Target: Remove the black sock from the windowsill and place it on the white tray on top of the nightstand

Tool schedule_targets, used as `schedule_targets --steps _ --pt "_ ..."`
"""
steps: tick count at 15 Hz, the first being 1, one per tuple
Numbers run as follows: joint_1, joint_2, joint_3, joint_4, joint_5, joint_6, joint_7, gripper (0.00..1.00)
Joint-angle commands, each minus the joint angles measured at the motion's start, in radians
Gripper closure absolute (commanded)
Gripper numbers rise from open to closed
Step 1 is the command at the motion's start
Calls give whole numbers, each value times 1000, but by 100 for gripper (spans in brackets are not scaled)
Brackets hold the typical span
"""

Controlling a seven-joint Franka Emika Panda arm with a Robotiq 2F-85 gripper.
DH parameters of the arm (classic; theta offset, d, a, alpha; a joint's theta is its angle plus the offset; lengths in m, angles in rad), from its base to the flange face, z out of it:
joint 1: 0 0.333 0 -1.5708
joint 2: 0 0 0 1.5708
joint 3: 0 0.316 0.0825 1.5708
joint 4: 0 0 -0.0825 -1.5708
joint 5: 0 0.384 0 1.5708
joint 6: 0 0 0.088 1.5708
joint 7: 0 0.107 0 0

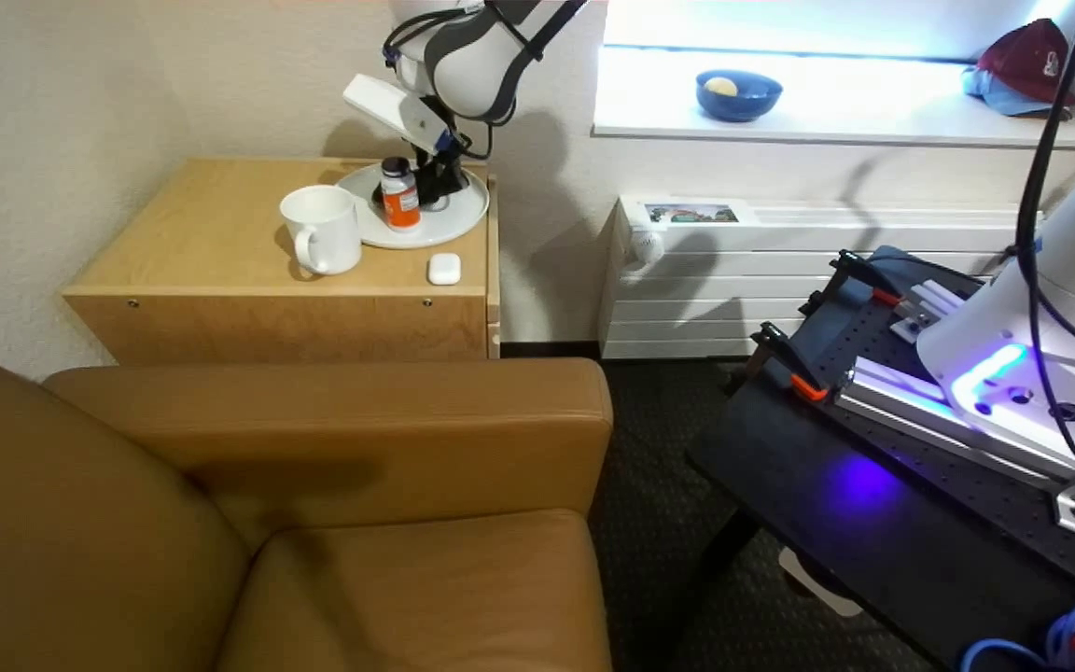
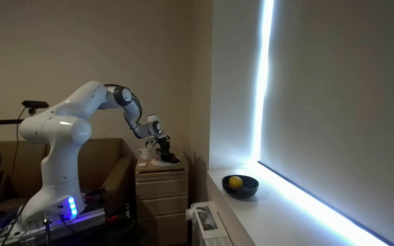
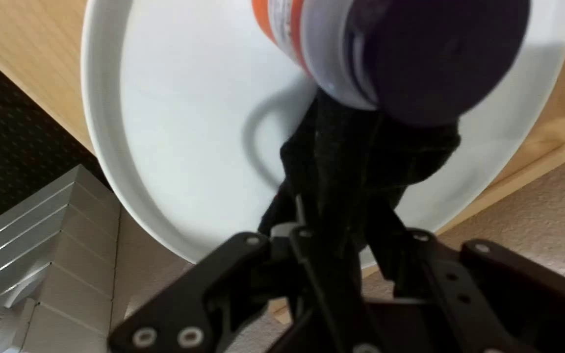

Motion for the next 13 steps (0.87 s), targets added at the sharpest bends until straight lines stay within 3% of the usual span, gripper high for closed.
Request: schedule_targets --steps 1,3,6,10,11,12,13 --pt "6 -11 -22 -9 4 39 46 36" --pt "1 -28 -24 -24 11 67 65 22" --pt "-99 -127 94 -82 75 74 -83 2" --pt "-280 -287 305 -208 253 162 -388 0" --pt "-354 -319 387 -232 286 178 -452 0" --pt "-225 -212 242 -100 275 131 -368 0" --pt "-267 -254 288 -128 307 136 -426 0"
